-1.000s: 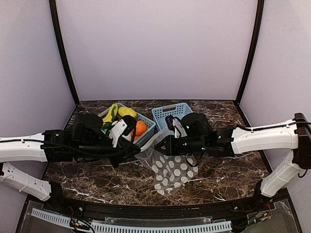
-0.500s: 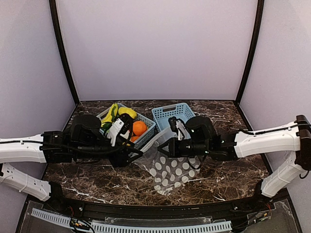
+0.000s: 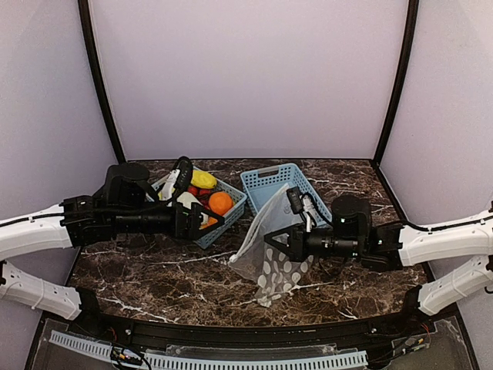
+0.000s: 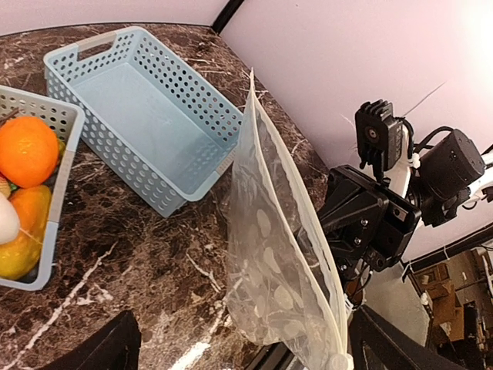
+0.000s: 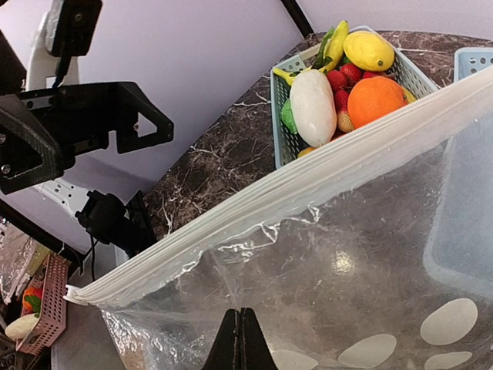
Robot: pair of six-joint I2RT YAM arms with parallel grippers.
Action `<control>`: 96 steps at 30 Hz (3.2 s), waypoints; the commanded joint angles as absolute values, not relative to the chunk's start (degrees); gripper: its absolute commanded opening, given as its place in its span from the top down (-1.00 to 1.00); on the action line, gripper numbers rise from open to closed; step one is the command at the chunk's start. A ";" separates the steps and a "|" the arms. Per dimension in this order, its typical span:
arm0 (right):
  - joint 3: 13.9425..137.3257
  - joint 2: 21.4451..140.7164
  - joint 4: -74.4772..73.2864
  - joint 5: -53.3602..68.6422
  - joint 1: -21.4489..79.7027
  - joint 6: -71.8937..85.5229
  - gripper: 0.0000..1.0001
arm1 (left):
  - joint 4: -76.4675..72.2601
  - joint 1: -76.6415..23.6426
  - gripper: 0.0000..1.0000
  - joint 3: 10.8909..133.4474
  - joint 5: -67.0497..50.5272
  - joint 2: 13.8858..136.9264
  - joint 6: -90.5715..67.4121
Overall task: Place the food in the zip-top bag and seal the zipper
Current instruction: Open the zipper food storage bag at the center of the board.
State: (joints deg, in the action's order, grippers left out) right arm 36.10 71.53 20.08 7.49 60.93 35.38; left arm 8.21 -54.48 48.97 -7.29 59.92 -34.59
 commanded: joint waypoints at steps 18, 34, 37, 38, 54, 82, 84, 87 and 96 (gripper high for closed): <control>31.38 65.42 23.10 11.55 61.37 28.82 1.00 | -3.87 -54.22 -0.76 59.25 -24.33 79.50 -42.23; 31.32 65.23 21.83 10.60 61.37 28.31 1.00 | -2.31 -54.15 0.14 62.81 -25.79 85.60 -40.64; 31.31 65.52 21.70 10.45 61.43 28.35 1.00 | -0.64 -54.18 0.29 63.58 -25.95 86.73 -39.97; 31.36 65.49 21.71 10.39 61.39 28.35 1.00 | -0.50 -54.20 0.32 63.80 -26.06 86.91 -39.93; 30.99 61.91 18.68 8.08 61.36 29.38 1.00 | 12.01 -54.17 0.99 63.23 -15.59 80.63 -33.95; 46.69 66.38 2.52 0.32 61.48 39.33 -0.86 | 25.27 -58.49 0.99 67.09 3.42 71.96 -23.84; 48.76 66.79 -1.68 -1.66 61.44 41.59 -0.87 | 25.19 -59.51 0.99 67.81 4.91 72.42 -23.34; 51.01 67.73 -3.34 -1.40 61.50 44.42 -0.87 | 24.99 -60.28 0.99 68.17 5.72 72.40 -22.88; 58.11 72.68 -5.97 -1.97 62.93 47.60 -0.90 | 24.96 -61.74 0.99 67.44 7.23 71.37 -22.66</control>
State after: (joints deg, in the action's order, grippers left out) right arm 54.72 70.65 -3.92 -0.10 61.54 45.45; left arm 24.16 -60.95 66.96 5.48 73.06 -23.62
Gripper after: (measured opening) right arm 0.946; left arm 0.008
